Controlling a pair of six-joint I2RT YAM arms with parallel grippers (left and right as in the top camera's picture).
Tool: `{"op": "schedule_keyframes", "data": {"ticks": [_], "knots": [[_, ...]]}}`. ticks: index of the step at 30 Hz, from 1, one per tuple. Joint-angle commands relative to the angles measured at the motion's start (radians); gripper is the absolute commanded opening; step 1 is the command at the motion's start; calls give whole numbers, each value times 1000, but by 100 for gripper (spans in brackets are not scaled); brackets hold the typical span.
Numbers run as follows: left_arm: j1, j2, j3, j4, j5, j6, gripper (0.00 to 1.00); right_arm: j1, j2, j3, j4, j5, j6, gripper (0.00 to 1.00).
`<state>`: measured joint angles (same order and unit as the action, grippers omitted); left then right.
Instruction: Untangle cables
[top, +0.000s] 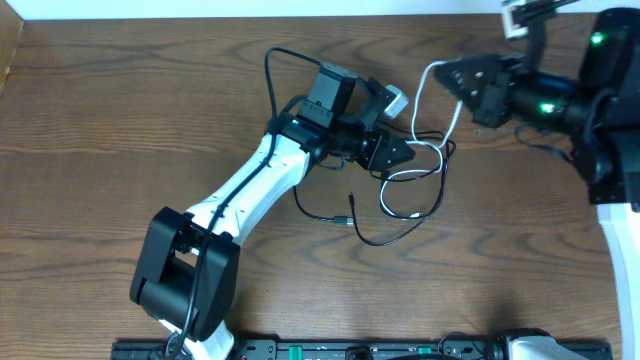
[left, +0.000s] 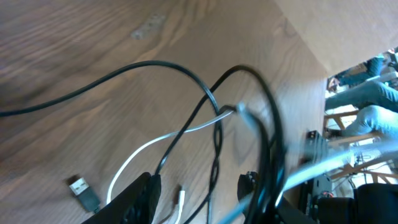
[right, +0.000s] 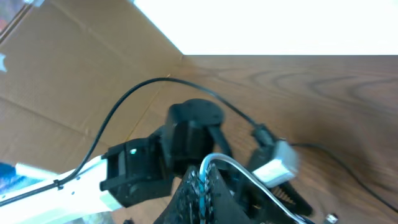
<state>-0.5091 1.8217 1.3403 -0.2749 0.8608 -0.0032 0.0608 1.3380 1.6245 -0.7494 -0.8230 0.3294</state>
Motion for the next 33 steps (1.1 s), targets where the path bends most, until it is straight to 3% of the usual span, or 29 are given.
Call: {"op": "schedule_keyframes", "data": {"ticks": [1,8,13,19,33], "knots": [[19,10,6,-15,-10,6,41,-96,-64,78,22,-26,43,1],[20,10,6,-50,-75,6,38,-176,-150,101,204,-56,174,1],[19,10,6,-53,-91,1,34,-176,-151,101,193,-74,179,1],[13,10,6,-18,-84,-41,47,-176,-126,101,153,-96,171,1],[-123,47,6,67,-102,-47,51,-176,-117,101,155,-123,187,1]]}}
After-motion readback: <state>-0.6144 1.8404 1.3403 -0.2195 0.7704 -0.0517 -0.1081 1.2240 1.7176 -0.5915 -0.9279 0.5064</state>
